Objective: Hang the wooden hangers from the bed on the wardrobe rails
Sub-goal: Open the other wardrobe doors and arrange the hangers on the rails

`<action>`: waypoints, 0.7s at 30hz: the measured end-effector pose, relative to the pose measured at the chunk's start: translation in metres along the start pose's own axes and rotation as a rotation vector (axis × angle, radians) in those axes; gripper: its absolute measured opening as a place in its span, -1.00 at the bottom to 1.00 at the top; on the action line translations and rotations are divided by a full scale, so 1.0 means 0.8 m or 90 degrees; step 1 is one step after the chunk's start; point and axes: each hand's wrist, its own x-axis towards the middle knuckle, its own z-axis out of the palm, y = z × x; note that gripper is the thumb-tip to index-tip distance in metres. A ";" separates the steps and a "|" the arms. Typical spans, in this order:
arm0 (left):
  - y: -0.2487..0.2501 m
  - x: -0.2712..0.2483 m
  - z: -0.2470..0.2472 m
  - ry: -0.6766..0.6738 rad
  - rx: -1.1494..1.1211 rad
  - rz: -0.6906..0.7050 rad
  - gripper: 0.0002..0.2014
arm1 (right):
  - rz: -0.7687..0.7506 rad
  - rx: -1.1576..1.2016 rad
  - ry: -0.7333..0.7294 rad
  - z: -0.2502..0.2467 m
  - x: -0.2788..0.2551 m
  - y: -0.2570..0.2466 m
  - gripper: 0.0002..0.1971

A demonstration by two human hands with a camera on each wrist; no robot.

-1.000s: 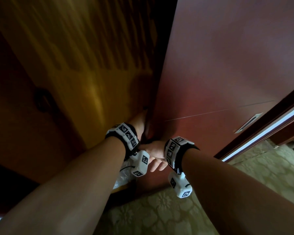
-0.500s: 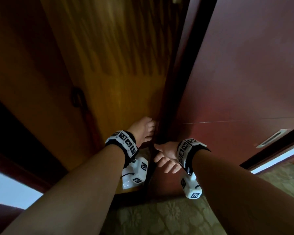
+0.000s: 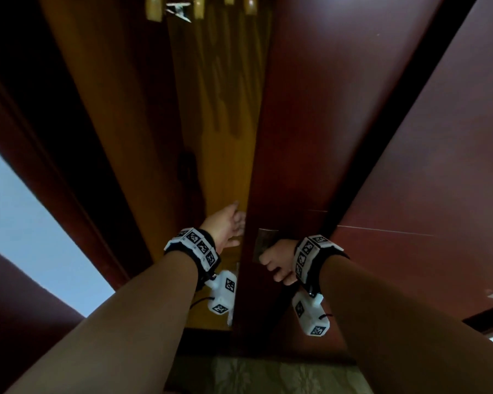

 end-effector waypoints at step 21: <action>-0.052 -0.064 -0.153 0.259 0.092 -0.198 -0.74 | -0.166 -0.005 0.022 0.051 -0.025 -0.058 -0.57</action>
